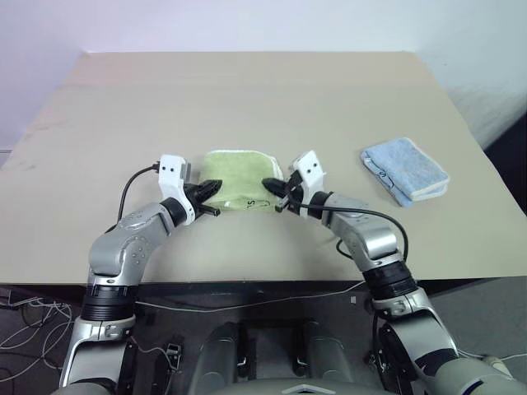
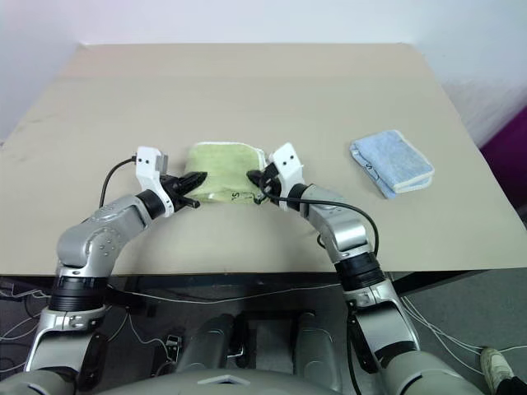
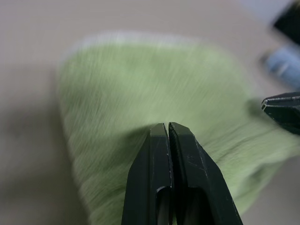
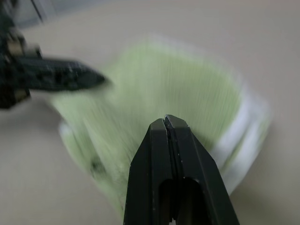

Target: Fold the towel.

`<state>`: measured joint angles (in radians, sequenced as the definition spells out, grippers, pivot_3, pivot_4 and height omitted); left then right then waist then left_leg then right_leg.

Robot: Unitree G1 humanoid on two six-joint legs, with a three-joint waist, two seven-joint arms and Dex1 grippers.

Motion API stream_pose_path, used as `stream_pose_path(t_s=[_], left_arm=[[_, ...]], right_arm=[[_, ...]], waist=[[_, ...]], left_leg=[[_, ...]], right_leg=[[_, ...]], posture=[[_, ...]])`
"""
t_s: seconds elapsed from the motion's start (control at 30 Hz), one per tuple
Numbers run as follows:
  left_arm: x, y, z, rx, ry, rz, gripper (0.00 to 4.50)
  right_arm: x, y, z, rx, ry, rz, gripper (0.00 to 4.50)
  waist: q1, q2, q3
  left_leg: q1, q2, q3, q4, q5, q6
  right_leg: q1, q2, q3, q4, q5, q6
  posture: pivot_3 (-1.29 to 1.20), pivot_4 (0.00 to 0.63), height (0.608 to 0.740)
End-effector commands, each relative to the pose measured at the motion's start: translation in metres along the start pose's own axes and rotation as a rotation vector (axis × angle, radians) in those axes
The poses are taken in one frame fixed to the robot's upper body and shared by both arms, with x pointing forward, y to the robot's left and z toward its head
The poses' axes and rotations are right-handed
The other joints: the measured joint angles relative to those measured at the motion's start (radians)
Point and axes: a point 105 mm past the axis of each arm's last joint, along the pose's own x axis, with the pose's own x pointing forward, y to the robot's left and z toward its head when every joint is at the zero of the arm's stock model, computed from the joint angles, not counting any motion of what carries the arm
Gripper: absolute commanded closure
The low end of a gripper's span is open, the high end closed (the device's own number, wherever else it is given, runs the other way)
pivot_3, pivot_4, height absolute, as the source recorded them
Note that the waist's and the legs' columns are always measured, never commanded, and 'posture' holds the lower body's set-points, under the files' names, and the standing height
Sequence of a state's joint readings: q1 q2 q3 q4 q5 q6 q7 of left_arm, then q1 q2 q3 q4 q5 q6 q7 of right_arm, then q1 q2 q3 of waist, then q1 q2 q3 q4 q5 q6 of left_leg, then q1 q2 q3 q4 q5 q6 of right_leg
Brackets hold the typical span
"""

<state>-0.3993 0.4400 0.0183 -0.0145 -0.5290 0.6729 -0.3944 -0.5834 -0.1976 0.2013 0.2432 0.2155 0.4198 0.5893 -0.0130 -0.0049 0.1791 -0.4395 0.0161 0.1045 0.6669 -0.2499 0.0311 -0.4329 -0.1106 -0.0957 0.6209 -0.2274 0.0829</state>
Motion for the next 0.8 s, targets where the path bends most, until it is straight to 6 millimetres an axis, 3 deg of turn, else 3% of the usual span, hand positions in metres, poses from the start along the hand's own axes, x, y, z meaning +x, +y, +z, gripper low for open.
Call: stream_pose_path(t_s=[0.03, 0.1, 0.2, 0.33, 0.43, 0.53, 0.63, 0.8], left_arm=[[0.002, 0.006, -0.020, 0.108, 0.072, 0.020, 4.46], [0.002, 0.007, -0.022, 0.104, 0.069, 0.019, 4.46], [-0.003, 0.009, -0.015, 0.068, 0.023, 0.030, 4.46], [-0.029, 0.000, 0.024, -0.349, -0.220, -0.028, 4.46], [-0.049, -0.011, 0.026, -0.579, -0.257, -0.077, 4.46], [-0.062, -0.025, 0.024, -0.699, -0.253, -0.097, 3.88], [-0.069, -0.042, 0.029, -0.864, -0.272, -0.133, 2.90], [-0.058, -0.051, 0.022, -1.085, -0.225, -0.079, 1.15]], right_arm=[[0.007, 0.000, -0.022, -0.039, 0.077, -0.012, 4.50], [0.005, -0.001, -0.025, -0.054, 0.078, -0.016, 4.50], [0.000, -0.001, -0.010, -0.067, 0.007, -0.017, 4.50], [-0.021, 0.001, 0.039, -0.159, -0.178, -0.001, 4.50], [-0.037, -0.003, 0.057, -0.198, -0.229, -0.016, 4.50], [-0.046, -0.007, 0.064, -0.214, -0.241, -0.032, 4.50], [-0.049, -0.011, 0.067, -0.225, -0.239, -0.040, 4.50], [-0.046, -0.013, 0.070, -0.235, -0.240, -0.033, 4.50]], waist=[[-0.001, 0.000, -0.001], [-0.002, 0.000, -0.002], [-0.002, 0.000, -0.002], [-0.002, 0.000, -0.001], [-0.002, -0.001, -0.001], [-0.001, -0.001, -0.001], [0.002, -0.001, -0.001], [0.005, -0.001, -0.001]], left_leg=[[0.000, 0.000, 0.000, 0.000, 0.000, 0.000], [0.004, 0.000, 0.000, -0.001, 0.000, 0.000], [0.012, 0.001, 0.000, -0.002, -0.001, -0.001], [0.010, 0.001, 0.000, -0.003, -0.001, 0.000], [0.009, 0.000, 0.000, -0.002, -0.001, 0.000], [0.011, 0.000, 0.000, -0.002, -0.001, 0.000], [0.012, 0.000, -0.001, -0.002, -0.001, 0.000], [0.012, -0.001, -0.001, -0.002, -0.002, 0.002]], right_leg=[[0.000, 0.000, 0.000, 0.000, 0.000, 0.000], [0.003, 0.000, 0.000, 0.000, 0.000, 0.000], [0.010, -0.001, 0.001, -0.001, 0.000, 0.000], [0.008, -0.004, 0.002, -0.001, 0.000, 0.000], [0.007, -0.006, 0.003, 0.000, 0.000, 0.000], [0.009, -0.006, 0.003, 0.000, 0.000, 0.000], [0.010, -0.006, 0.003, 0.000, 0.000, 0.000], [0.010, -0.007, 0.003, 0.000, 0.000, 0.000]], posture=[[0.00, 0.150, 0.740], [0.00, 0.150, 0.740], [0.00, 0.150, 0.740], [0.00, 0.150, 0.740], [0.00, 0.150, 0.740], [0.00, 0.150, 0.740], [0.00, 0.150, 0.740], [0.00, 0.150, 0.740]])
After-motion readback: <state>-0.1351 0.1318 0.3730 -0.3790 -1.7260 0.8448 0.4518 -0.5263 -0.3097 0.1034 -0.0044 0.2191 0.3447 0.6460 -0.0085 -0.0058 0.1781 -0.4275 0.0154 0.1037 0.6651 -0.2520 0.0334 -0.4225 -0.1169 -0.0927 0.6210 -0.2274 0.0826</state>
